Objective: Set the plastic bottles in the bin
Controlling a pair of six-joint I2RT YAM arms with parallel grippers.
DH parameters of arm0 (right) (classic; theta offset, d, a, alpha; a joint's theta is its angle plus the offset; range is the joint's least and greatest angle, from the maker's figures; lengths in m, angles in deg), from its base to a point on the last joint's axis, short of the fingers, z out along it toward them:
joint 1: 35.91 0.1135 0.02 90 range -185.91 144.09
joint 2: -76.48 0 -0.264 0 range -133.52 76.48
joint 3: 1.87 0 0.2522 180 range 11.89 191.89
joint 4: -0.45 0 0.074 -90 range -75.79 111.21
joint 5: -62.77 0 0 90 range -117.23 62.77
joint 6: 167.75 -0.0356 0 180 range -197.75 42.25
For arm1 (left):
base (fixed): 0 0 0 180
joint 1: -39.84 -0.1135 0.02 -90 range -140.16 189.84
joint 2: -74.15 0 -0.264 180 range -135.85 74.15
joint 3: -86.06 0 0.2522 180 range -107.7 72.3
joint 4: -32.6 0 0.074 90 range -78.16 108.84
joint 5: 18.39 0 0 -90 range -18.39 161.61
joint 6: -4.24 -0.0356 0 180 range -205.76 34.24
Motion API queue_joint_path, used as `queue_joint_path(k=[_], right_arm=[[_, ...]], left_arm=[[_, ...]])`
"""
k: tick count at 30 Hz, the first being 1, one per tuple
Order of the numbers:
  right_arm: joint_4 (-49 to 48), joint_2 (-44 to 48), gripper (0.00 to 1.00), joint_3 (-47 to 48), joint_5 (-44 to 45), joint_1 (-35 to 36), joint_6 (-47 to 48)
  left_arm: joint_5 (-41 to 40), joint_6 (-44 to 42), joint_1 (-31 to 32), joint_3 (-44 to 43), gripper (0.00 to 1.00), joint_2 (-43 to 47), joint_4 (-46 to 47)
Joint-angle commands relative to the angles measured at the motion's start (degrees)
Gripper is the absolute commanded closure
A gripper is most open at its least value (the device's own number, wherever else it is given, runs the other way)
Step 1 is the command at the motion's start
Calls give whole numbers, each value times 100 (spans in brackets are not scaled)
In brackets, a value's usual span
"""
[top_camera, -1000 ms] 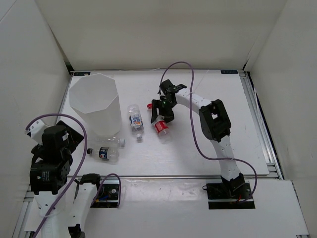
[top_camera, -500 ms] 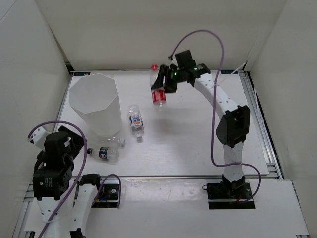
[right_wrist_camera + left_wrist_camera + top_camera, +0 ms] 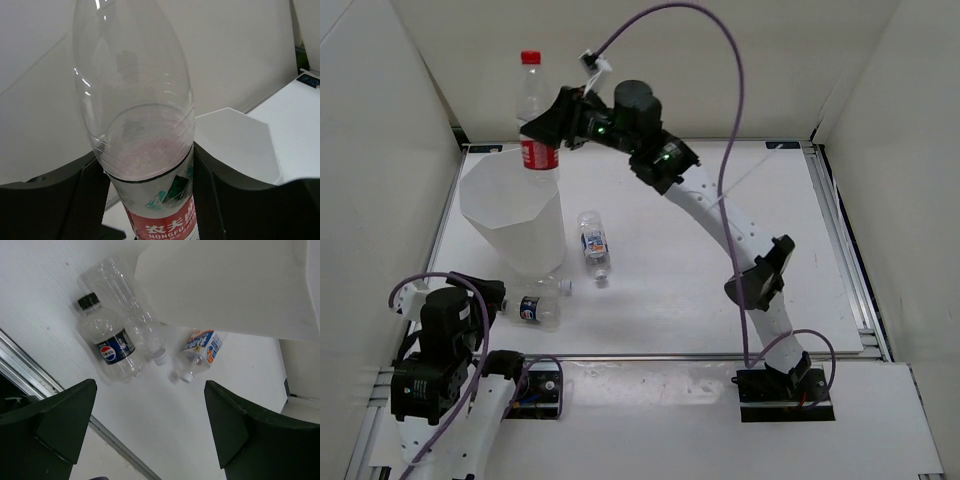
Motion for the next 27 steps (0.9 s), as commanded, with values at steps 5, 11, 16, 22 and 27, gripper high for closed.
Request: queue_joint_path(k=[5, 11, 16, 22, 27], right_arm=[[-718, -548, 43, 144, 1423, 549, 1022], [-331, -137, 1, 22, 1720, 550, 1355], [467, 1146, 1, -874, 2777, -176, 963], [1619, 1622, 1, -2606, 918, -1515, -155], [2096, 965, 1, -3237, 248, -1463, -261]], left_arm=[[293, 882, 546, 400, 0, -323, -341], [469, 1065, 546, 638, 0, -262, -341], [408, 1435, 546, 884, 0, 9, -175], [233, 1681, 546, 1059, 0, 63, 28], [179, 1874, 546, 1165, 0, 116, 28]])
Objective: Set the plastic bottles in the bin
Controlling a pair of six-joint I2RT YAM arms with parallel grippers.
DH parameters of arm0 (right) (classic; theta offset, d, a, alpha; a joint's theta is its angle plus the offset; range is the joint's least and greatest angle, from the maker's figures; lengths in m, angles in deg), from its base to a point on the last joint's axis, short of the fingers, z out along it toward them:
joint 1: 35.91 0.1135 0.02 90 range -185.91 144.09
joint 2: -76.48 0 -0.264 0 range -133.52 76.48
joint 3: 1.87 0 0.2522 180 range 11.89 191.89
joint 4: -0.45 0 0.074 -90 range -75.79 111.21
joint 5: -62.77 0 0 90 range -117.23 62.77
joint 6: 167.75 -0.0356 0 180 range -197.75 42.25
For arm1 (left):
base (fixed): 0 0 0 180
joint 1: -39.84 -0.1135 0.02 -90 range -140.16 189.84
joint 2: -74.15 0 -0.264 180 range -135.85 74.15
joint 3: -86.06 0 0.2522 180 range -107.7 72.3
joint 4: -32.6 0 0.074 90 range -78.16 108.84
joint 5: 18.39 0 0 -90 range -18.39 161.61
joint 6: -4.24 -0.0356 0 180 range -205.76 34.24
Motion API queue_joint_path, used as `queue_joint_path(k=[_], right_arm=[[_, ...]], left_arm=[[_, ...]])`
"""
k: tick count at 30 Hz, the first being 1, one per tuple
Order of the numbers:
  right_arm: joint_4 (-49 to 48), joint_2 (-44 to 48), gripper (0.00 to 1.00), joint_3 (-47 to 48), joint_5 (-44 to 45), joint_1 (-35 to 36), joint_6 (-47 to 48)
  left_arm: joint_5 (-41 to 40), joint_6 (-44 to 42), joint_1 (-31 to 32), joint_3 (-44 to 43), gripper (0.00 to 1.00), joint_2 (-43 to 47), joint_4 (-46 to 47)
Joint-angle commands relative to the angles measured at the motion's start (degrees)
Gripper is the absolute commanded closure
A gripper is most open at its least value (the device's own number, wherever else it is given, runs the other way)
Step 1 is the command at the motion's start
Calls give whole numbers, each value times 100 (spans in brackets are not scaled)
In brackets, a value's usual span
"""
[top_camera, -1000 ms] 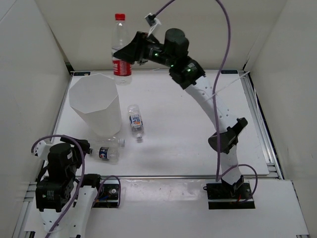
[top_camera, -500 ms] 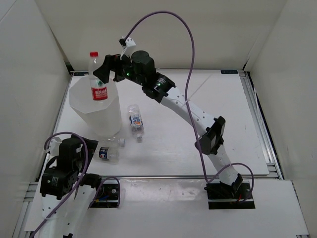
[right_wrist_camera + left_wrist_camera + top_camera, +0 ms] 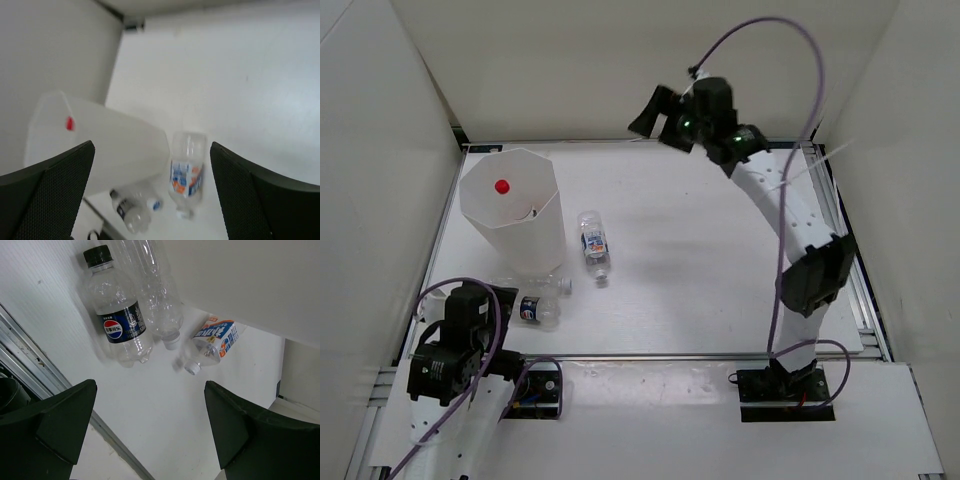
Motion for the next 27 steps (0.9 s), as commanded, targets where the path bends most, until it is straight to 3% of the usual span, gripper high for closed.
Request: queue_joint_path(k=[1, 4, 16, 27], right_arm=[[629, -717, 1, -545, -1112, 432, -199], [820, -1472, 1, -152, -1684, 485, -138], [1296, -3380, 1, 1185, -2177, 1048, -331], [1603, -3909, 1, 862, -2125, 1232, -762]], left_arm=[[-194, 236, 26, 116, 0, 24, 15], [-265, 236, 78, 117, 0, 24, -46], [-590, 350, 79, 125, 0, 24, -170], [-590, -1, 79, 11, 0, -143, -407]])
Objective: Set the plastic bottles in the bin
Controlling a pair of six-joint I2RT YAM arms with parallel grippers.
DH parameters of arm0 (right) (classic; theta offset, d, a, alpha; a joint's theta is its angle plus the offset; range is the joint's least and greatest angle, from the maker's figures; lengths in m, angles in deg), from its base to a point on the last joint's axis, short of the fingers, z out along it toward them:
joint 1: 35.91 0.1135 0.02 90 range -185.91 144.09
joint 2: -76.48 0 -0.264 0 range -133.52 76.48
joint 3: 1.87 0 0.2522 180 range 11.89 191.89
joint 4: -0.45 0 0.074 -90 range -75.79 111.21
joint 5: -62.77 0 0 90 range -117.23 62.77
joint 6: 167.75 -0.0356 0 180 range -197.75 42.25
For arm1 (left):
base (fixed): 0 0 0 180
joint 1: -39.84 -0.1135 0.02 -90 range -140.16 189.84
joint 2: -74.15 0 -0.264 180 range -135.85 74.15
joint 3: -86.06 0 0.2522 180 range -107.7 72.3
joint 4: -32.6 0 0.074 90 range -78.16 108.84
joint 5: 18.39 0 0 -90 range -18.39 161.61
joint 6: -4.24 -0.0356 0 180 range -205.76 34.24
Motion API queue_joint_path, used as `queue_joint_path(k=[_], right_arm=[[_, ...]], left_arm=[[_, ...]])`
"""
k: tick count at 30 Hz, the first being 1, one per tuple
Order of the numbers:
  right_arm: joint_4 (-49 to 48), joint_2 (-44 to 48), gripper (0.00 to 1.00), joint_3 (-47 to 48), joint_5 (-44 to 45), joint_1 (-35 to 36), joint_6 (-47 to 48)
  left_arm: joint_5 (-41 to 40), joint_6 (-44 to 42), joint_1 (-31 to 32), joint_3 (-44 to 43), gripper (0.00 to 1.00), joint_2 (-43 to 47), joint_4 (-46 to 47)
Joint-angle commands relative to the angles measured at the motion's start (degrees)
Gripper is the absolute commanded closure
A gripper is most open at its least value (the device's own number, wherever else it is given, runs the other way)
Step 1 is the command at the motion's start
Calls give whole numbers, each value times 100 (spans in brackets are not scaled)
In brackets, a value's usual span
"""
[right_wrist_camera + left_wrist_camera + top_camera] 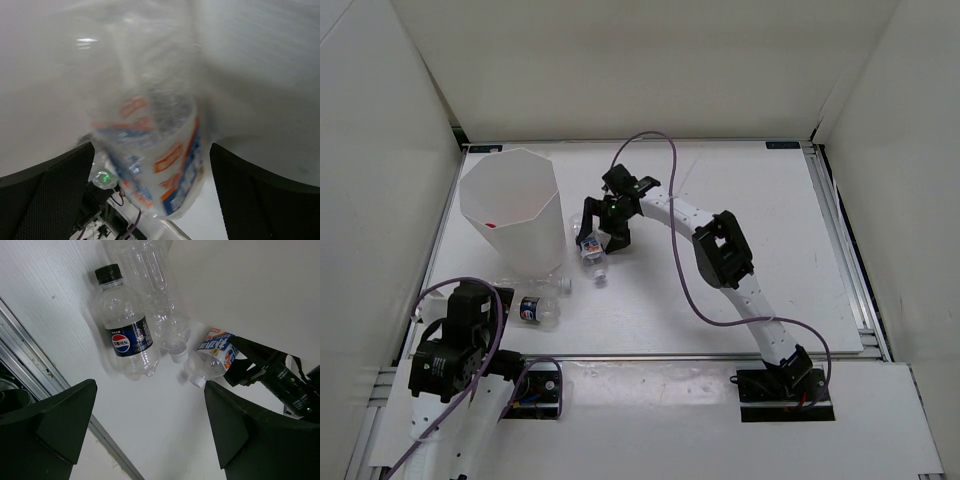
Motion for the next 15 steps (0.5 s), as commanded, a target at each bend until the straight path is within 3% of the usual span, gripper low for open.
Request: queue_joint_path(k=[1, 2, 7, 11, 15], right_arm=[[346, -149, 1, -90, -24, -36, -139], [417, -150, 5, -90, -24, -36, -139], [628, 60, 46, -554, -24, -333, -287], [14, 937, 65, -1626, -490, -721, -587], [13, 1747, 81, -1505, -542, -975, -482]], left_arm=[[-107, -87, 15, -85, 0, -97, -407], [-107, -87, 15, -85, 0, -28, -407], [7, 185, 15, 99, 0, 149, -407], [7, 850, 15, 249, 0, 429, -407], [-45, 1773, 15, 591, 0, 886, -407]])
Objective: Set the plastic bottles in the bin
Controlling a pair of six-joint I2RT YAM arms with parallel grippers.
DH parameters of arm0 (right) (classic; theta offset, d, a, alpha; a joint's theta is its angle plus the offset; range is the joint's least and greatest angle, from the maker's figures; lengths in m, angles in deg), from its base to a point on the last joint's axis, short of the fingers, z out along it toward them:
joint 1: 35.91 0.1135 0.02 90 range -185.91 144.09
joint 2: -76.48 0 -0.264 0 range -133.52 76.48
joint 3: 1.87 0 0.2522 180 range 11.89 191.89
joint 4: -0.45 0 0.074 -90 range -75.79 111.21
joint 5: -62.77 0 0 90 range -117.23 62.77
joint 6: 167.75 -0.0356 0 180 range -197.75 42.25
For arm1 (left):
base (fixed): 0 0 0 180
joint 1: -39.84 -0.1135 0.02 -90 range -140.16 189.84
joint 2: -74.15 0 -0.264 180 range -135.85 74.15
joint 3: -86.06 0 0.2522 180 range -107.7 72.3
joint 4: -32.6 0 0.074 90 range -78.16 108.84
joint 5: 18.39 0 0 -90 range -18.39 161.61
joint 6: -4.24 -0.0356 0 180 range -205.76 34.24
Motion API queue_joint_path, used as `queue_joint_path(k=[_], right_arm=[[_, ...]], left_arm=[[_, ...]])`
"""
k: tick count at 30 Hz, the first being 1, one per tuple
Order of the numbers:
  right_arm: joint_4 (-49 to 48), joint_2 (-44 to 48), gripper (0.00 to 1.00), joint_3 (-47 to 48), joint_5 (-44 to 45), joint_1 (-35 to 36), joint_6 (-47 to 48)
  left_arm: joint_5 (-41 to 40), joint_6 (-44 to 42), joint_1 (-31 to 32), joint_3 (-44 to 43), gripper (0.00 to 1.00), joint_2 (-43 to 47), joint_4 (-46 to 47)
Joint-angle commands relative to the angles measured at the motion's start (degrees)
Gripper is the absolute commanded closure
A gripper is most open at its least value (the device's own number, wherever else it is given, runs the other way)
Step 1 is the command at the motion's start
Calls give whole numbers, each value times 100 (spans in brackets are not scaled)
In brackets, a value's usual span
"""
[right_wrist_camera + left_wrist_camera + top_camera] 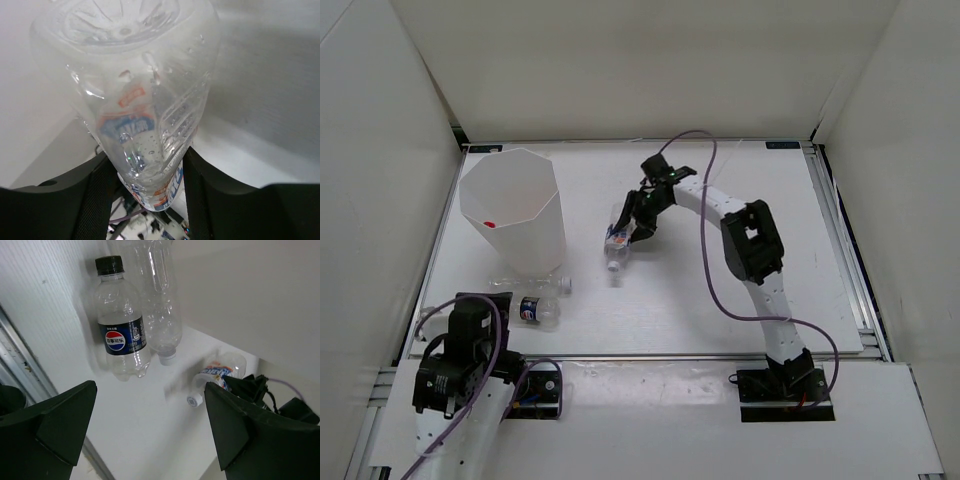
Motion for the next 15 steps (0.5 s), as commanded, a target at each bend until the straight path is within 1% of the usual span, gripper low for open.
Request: queue_joint_path(k=[1, 2, 3, 4, 7, 8, 10, 11, 12, 13, 15], right_arm=[[9, 1035, 83, 167, -34, -204, -31], [9, 1402, 83, 229, -34, -265, -101], [-61, 1571, 84, 325, -86, -266, -189], [-62, 1721, 84, 639, -86, -266, -190], [-570, 2240, 84, 1203, 44, -266, -373], [-946, 2293, 84, 1501, 106, -196, -453], [-1448, 2294, 84, 1688, 177, -47, -585], [-1938, 2224, 84, 1784, 230, 110, -585], [-2064, 2119, 84, 2159, 230, 216, -446], [-2066, 1787, 84, 2476, 395, 322, -305], [-2118, 1443, 81, 3057, 589, 673, 37]], left_arm=[[-102, 1126, 13, 309, 0, 462, -361], [-172, 1197, 13, 406, 0, 560, -309], [-172, 1198, 13, 494, 0, 665, -125], [-172, 1198, 13, 582, 0, 753, -36], [-172, 1268, 13, 803, 0, 956, 183], [-111, 1216, 13, 881, 0, 956, 271], [-111, 753, 13, 882, 0, 1018, 595], [-59, 654, 13, 934, 0, 1018, 876], [-58, 584, 13, 935, 0, 1018, 965], [11, 435, 13, 935, 0, 957, 1036], [73, 311, 13, 874, 0, 756, 1037]])
